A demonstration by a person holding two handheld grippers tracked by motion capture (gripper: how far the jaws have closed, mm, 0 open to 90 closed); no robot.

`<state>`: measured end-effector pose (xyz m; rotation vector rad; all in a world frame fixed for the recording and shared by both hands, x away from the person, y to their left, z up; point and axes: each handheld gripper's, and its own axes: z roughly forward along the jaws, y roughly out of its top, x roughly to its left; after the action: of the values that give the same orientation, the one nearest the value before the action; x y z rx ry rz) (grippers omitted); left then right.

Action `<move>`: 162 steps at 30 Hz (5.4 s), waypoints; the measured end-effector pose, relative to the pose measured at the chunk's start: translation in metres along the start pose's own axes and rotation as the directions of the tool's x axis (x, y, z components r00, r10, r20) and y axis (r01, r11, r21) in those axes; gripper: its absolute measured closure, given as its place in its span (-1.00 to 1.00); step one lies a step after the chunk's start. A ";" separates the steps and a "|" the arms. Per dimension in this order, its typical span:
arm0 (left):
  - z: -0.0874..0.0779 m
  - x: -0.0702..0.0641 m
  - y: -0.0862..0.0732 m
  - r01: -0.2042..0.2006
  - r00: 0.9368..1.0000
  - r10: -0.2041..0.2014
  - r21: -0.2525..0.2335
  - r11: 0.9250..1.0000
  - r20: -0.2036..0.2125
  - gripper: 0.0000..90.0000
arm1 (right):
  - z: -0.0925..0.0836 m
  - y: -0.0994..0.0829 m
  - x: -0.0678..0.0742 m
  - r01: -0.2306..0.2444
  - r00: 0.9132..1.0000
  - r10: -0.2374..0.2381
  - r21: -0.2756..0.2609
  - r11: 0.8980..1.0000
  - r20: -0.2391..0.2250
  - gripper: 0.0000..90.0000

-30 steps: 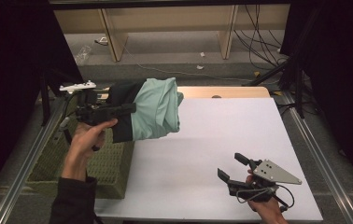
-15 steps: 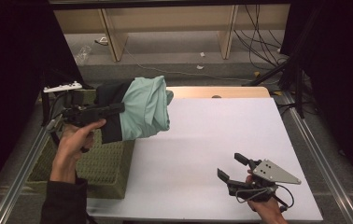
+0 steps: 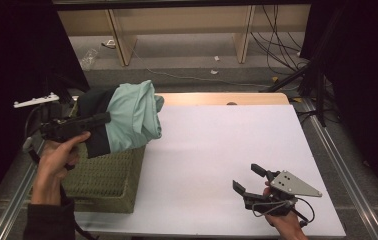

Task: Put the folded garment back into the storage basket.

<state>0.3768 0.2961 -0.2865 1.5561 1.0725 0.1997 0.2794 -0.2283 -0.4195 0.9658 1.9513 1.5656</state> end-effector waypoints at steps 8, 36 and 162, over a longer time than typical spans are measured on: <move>-0.018 0.011 -0.002 0.016 0.999 -0.017 -0.018 1.000 -0.032 0.53 | 0.000 0.000 0.001 0.000 1.000 0.000 -0.001 1.000 -0.001 -0.54; -0.035 0.051 -0.012 0.039 0.983 -0.026 0.072 0.997 -0.180 0.53 | 0.001 0.000 0.001 0.006 1.000 -0.006 0.004 1.000 -0.002 -0.54; 0.055 0.106 -0.063 0.152 0.884 0.106 0.494 0.856 -0.455 -0.65 | 0.001 -0.001 -0.001 -0.003 1.000 0.003 0.007 1.000 -0.009 -0.52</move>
<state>0.4396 0.3272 -0.4016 2.0398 1.6279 0.2976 0.2806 -0.2289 -0.4206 0.9672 1.9637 1.5677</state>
